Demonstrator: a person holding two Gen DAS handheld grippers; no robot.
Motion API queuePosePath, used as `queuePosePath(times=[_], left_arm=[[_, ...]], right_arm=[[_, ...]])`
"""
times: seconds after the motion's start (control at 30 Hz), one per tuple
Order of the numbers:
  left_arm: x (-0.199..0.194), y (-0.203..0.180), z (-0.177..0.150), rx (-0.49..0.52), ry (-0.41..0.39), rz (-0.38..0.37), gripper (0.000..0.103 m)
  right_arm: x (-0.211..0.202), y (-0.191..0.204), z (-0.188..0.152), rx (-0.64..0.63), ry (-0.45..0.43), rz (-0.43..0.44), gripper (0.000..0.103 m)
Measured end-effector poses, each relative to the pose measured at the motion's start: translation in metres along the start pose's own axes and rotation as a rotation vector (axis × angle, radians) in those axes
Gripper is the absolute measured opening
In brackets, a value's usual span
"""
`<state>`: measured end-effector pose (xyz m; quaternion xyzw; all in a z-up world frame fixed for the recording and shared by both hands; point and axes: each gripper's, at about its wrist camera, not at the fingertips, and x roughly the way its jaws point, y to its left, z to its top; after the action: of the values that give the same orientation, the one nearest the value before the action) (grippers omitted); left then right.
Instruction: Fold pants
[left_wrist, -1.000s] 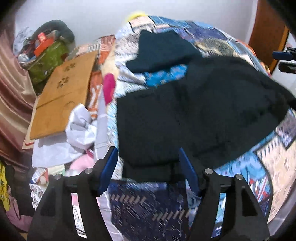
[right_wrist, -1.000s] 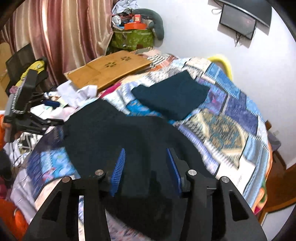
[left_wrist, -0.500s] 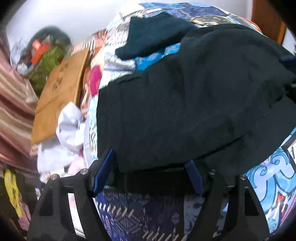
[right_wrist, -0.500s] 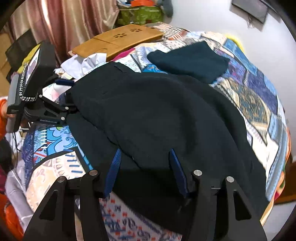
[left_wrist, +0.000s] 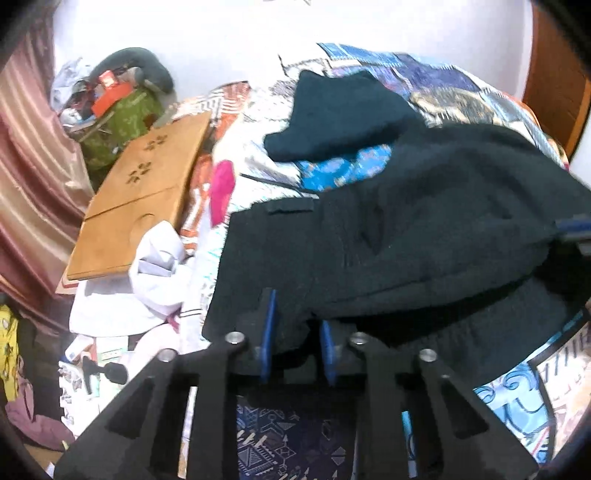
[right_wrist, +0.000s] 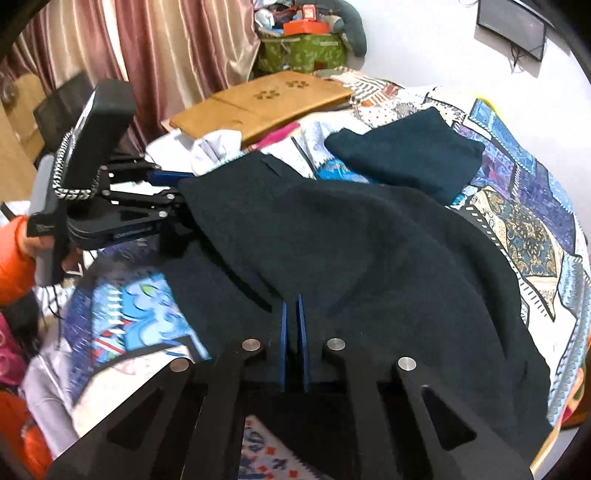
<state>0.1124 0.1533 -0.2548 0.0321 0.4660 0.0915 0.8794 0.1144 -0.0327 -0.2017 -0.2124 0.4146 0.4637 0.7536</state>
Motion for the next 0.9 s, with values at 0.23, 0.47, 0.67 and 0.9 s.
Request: queuePosePath(times=[0.23, 0.47, 0.67, 0.9], left_arm=[[-0.015, 0.015, -0.017, -0.028, 0.029, -0.026, 0.018], [0.001, 0.008, -0.049, -0.035, 0.172, -0.069, 0.024], [-0.037, 0.009, -0.031, -0.015, 0.123, -0.109, 0.053], [-0.061, 0.0, 0.018, -0.044, 0.013, -0.061, 0.087]], right_arm=[[-0.001, 0.018, -0.008, 0.009, 0.019, 0.086, 0.005], [-0.001, -0.004, -0.023, 0.176, 0.048, 0.14, 0.019], [-0.062, -0.041, -0.039, 0.241, -0.104, 0.026, 0.04], [-0.118, -0.121, -0.088, 0.447, -0.232, -0.205, 0.047]])
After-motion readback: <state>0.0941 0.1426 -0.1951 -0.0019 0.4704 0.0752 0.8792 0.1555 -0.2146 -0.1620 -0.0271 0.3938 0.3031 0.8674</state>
